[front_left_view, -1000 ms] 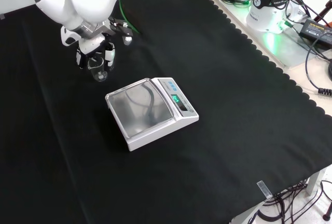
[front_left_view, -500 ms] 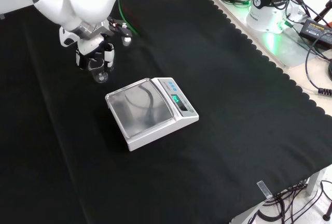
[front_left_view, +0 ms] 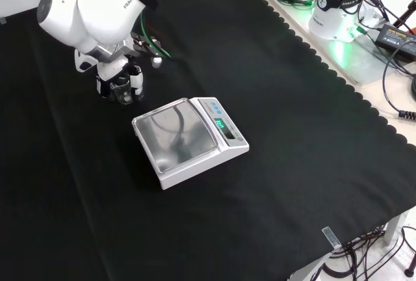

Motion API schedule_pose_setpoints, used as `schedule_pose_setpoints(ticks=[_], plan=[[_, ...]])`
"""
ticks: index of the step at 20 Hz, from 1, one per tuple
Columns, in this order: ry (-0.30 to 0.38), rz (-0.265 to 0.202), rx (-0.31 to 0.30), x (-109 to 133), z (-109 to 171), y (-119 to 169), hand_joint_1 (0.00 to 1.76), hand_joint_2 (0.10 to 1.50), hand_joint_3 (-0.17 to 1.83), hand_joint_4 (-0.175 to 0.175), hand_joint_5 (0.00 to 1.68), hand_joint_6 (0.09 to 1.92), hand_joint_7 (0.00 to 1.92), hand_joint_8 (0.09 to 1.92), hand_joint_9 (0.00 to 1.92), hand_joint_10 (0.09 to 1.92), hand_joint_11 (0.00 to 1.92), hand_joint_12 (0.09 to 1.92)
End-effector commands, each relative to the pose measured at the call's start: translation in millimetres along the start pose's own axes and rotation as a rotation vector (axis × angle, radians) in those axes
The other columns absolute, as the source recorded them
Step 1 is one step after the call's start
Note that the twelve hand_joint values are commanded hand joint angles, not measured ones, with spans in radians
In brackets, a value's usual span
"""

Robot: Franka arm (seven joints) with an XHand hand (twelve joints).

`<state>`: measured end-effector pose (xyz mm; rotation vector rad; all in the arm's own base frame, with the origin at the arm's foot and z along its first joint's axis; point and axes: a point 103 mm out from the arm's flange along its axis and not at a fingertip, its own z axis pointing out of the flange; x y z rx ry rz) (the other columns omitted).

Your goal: Pick up the beaker.

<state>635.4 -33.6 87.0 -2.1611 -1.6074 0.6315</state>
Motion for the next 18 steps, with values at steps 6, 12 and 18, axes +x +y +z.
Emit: schedule_pose_setpoints(ticks=[6, 12, 18], plan=[[-0.04, 0.019, -0.009, 0, -6, -5, 1.19, 0.75, 0.65, -0.175, 0.83, 0.72, 0.97, 0.75, 1.23, 0.33, 1.33, 0.73], [-0.057, 0.024, -0.009, 1, -11, -8, 1.15, 1.12, 0.04, -0.175, 0.91, 1.08, 1.01, 0.85, 1.24, 0.44, 1.41, 0.59], [-0.048, 0.028, -0.012, -10, -25, -21, 1.16, 1.13, 0.0, -0.175, 0.94, 1.06, 1.05, 0.87, 1.24, 0.54, 1.43, 0.56]])
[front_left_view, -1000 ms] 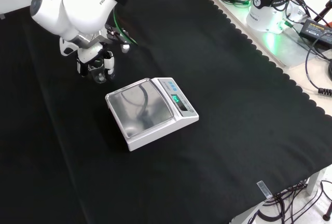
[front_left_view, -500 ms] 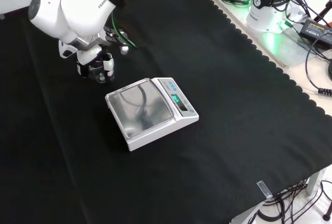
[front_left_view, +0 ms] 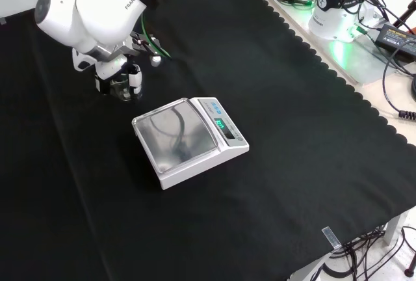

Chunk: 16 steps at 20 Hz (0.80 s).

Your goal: Pick up the beaker.

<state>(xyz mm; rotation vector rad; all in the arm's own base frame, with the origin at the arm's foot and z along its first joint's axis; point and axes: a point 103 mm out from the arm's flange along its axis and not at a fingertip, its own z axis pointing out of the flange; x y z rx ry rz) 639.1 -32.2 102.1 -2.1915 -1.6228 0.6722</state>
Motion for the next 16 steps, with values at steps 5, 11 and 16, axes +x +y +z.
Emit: schedule_pose_setpoints(ticks=[5, 11, 16], plan=[[-0.047, -0.003, -0.003, 11, -21, -23, 1.16, 1.13, 0.0, -0.175, 0.94, 1.05, 1.06, 0.87, 1.24, 0.55, 1.44, 0.55], [-0.01, 0.002, -0.024, -18, -38, -50, 1.16, 1.13, 0.0, -0.175, 0.95, 1.05, 1.06, 0.87, 1.24, 0.55, 1.45, 0.55], [-0.025, 0.007, -0.036, -9, -64, -78, 1.16, 1.13, 0.0, -0.175, 0.95, 1.04, 1.06, 0.87, 1.24, 0.55, 1.45, 0.55]])
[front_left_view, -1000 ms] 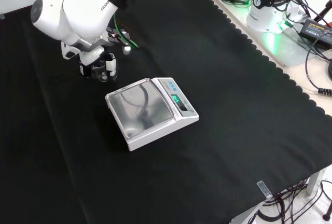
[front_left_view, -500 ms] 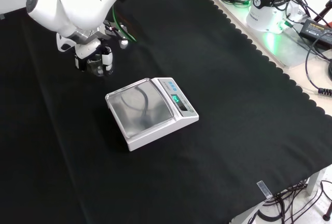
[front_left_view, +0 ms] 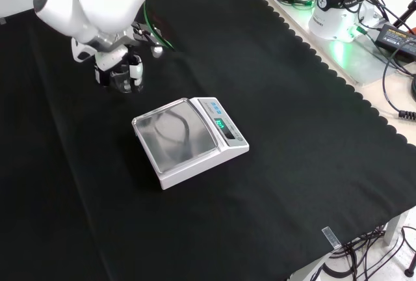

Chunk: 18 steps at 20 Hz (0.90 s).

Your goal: Pick up the beaker.

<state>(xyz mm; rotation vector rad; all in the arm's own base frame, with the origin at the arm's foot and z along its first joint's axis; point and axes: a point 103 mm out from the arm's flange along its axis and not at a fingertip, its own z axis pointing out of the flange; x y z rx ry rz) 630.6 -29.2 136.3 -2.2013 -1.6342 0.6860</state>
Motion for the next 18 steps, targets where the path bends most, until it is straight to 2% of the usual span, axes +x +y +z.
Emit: schedule_pose_setpoints(ticks=[1, 10, 11, 14, 18], plan=[[0.0, 0.003, -0.033, 0, -44, -56, 1.16, 1.13, 0.0, -0.175, 0.95, 1.04, 1.06, 0.87, 1.24, 0.55, 1.46, 0.55], [-0.023, -0.028, -0.058, 24, -62, -86, 1.16, 1.12, 0.0, -0.175, 0.95, 1.04, 1.06, 0.86, 1.25, 0.55, 1.47, 0.55], [-0.023, -0.049, -0.066, 25, -65, -90, 1.15, 1.12, 0.0, -0.175, 0.95, 1.04, 1.06, 0.86, 1.25, 0.55, 1.48, 0.55], [-0.019, -0.044, -0.094, 26, -71, -101, 1.15, 1.12, 0.0, -0.175, 0.95, 1.04, 1.06, 0.86, 1.26, 0.54, 1.48, 0.55], [-0.016, -0.049, -0.084, 35, -77, -115, 1.15, 1.12, 0.0, -0.175, 0.95, 1.04, 1.06, 0.85, 1.26, 0.54, 1.49, 0.55]])
